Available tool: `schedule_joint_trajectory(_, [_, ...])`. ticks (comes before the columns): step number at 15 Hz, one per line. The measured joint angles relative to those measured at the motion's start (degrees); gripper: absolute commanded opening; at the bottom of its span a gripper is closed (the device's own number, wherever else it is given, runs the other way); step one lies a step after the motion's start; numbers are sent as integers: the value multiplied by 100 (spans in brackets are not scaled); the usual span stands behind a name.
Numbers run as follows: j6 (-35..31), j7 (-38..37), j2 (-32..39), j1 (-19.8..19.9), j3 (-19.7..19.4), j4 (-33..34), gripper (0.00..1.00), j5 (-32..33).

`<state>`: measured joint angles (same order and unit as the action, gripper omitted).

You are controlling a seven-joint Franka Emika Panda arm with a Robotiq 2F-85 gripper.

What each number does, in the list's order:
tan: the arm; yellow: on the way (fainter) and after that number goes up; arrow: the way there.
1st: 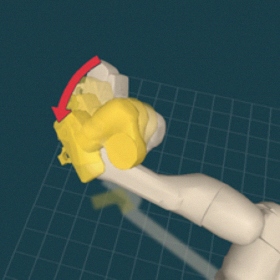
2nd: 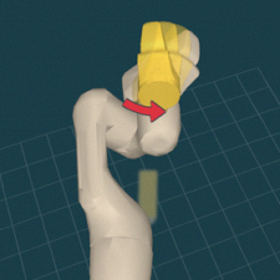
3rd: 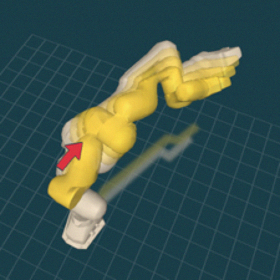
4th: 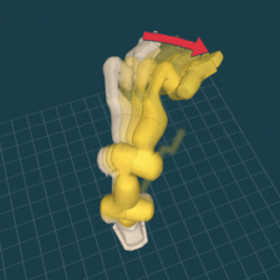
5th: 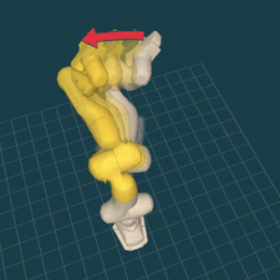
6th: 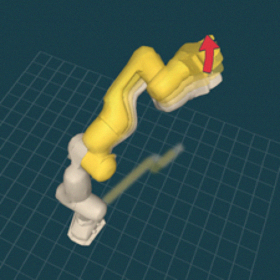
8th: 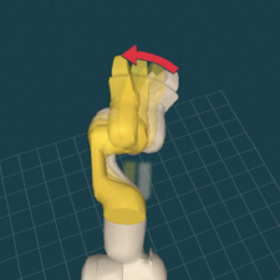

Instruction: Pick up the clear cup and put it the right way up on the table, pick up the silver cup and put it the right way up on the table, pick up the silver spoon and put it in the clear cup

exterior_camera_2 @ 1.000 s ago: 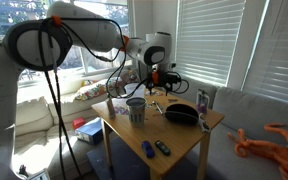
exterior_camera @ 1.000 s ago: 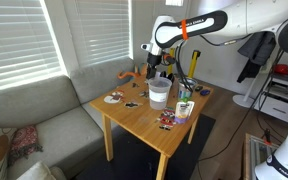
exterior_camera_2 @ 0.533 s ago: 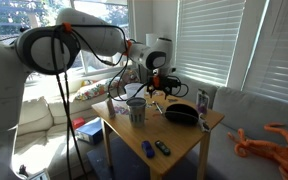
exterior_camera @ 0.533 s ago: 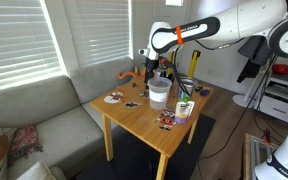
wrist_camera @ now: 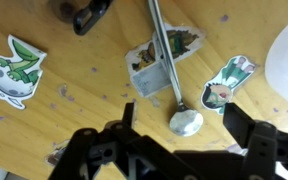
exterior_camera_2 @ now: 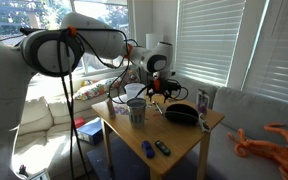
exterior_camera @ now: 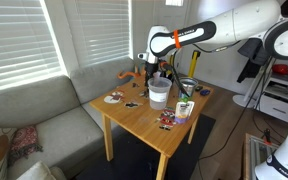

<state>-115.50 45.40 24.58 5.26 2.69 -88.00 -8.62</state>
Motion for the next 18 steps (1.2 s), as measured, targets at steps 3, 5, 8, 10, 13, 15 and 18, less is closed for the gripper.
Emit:
schedule_joint_trajectory(3, [112,4,54,0,0,9,48,40])
schedule_joint_trajectory(5, [133,4,73,0,0,10,34,58])
schedule_joint_trajectory(8, [134,4,82,0,0,18,20,124])
schedule_joint_trajectory(10, [134,4,82,0,-3,25,15,199])
schedule_joint_trajectory(13, [128,4,84,0,-11,27,17,337])
schedule_joint_trajectory(15, [119,1,85,-2,-13,28,10,432])
schedule_joint_trajectory(18, [118,-10,85,-2,-23,34,0,515])
